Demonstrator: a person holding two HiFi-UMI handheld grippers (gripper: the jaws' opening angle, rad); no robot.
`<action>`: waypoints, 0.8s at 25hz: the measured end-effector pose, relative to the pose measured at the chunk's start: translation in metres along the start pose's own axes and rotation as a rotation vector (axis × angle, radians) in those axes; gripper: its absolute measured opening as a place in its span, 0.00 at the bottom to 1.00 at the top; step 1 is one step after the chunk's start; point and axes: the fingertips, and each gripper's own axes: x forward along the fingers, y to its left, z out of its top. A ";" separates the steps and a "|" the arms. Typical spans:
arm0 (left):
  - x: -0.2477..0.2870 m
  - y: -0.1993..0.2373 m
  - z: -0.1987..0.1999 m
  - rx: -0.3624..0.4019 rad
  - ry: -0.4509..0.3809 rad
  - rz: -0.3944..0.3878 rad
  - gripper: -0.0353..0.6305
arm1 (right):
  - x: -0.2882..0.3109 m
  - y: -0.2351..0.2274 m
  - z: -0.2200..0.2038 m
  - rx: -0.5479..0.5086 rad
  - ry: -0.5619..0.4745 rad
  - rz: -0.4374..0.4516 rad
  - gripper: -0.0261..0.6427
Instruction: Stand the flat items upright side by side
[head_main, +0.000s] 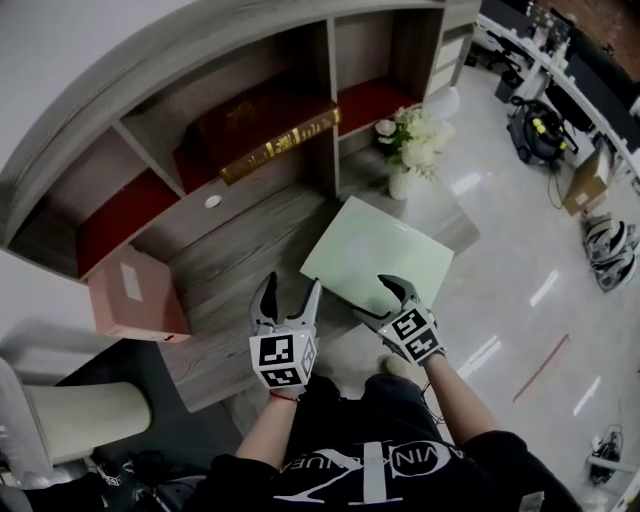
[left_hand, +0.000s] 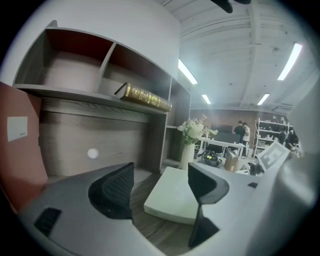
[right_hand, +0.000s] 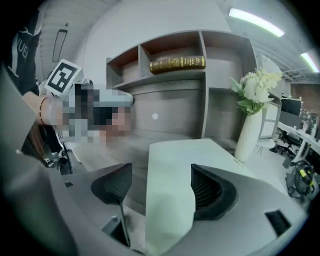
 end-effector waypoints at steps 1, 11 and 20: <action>0.002 -0.006 -0.003 -0.008 0.008 0.002 0.55 | -0.004 -0.003 -0.010 -0.007 0.021 0.002 0.61; -0.003 -0.047 -0.054 -0.131 0.096 0.116 0.55 | -0.017 -0.012 -0.070 -0.231 0.179 0.084 0.58; -0.019 -0.070 -0.087 -0.251 0.106 0.195 0.55 | -0.023 -0.003 -0.078 -0.344 0.135 0.168 0.48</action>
